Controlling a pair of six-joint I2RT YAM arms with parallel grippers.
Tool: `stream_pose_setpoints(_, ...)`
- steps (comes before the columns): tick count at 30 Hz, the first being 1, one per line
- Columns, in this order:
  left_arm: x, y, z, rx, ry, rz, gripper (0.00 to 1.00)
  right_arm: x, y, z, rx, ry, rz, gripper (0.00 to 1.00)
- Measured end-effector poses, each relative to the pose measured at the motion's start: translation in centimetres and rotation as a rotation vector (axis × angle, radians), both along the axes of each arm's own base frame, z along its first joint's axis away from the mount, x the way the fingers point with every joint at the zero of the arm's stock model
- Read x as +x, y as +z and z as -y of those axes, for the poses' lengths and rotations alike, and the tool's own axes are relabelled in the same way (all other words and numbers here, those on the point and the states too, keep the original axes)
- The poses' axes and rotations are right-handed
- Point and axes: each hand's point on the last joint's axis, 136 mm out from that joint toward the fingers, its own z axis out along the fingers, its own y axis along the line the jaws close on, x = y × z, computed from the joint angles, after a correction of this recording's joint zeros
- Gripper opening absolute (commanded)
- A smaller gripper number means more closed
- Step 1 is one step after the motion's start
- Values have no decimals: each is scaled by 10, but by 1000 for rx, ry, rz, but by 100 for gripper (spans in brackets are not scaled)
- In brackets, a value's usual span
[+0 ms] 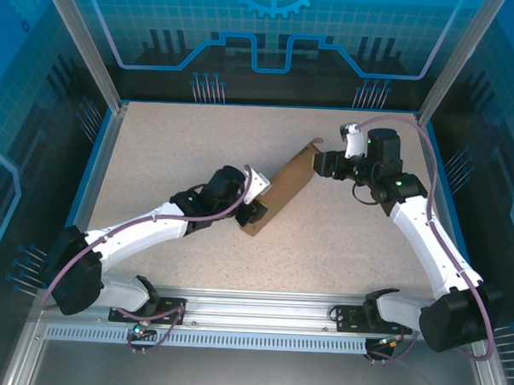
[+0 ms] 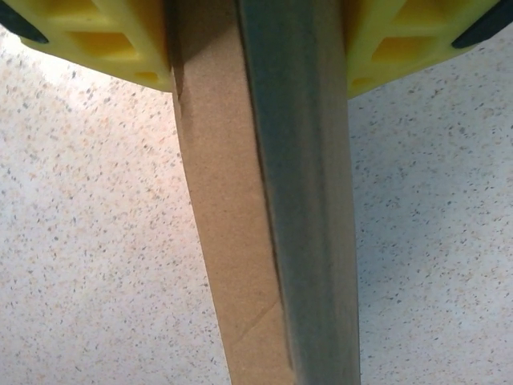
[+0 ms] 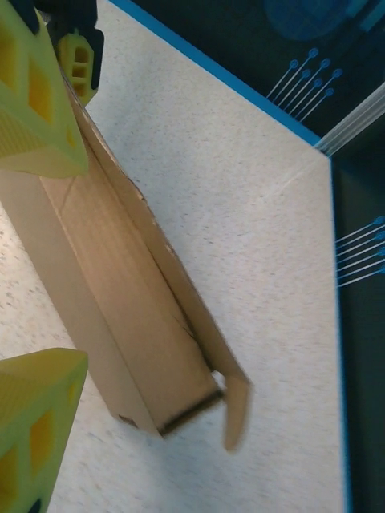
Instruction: Fold the paper box
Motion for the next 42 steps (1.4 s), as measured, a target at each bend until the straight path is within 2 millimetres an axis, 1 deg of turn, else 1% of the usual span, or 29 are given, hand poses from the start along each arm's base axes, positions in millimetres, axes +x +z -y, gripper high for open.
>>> stream_pose_setpoints(3,4,-2,-12,-10,-42,-22,25,10,12,-1,-71,73,89,61)
stream_pose_setpoints(5,6,-2,-18,-19,-71,-32,25,19,13,-5,-119,136,136,61)
stream_pose_setpoints(10,7,-2,-29,-32,-134,-42,25,42,-10,-3,-233,263,183,61)
stream_pose_setpoints(12,6,-2,-33,-34,-160,-41,25,47,-19,-4,-284,318,198,61)
stream_pose_setpoints(14,5,-2,-38,-34,-184,-42,26,49,-26,-5,-336,375,222,61)
stream_pose_setpoints(16,5,-2,-42,-34,-205,-39,26,48,-28,-5,-372,425,248,61)
stream_pose_setpoints(22,2,-3,-52,-36,-258,-35,27,51,-20,-4,-426,555,322,60)
stream_pose_setpoints(24,2,-3,-54,-38,-262,-37,27,50,-22,-5,-438,594,331,60)
stream_pose_setpoints(27,1,-3,-55,-39,-274,-34,27,48,-30,-6,-452,643,323,59)
stream_pose_setpoints(30,-1,-3,-55,-41,-281,-38,27,50,-43,-6,-467,681,299,58)
stream_pose_setpoints(33,-1,-3,-55,-42,-282,-38,27,55,-56,-6,-476,714,274,54)
stream_pose_setpoints(36,-1,-3,-55,-43,-283,-39,27,57,-64,-7,-487,738,256,47)
stream_pose_setpoints(40,-1,-2,-54,-46,-286,-39,28,57,-72,-9,-512,762,241,31)
stream_pose_setpoints(42,-1,-2,-54,-48,-287,-39,28,57,-75,-11,-525,771,235,25)
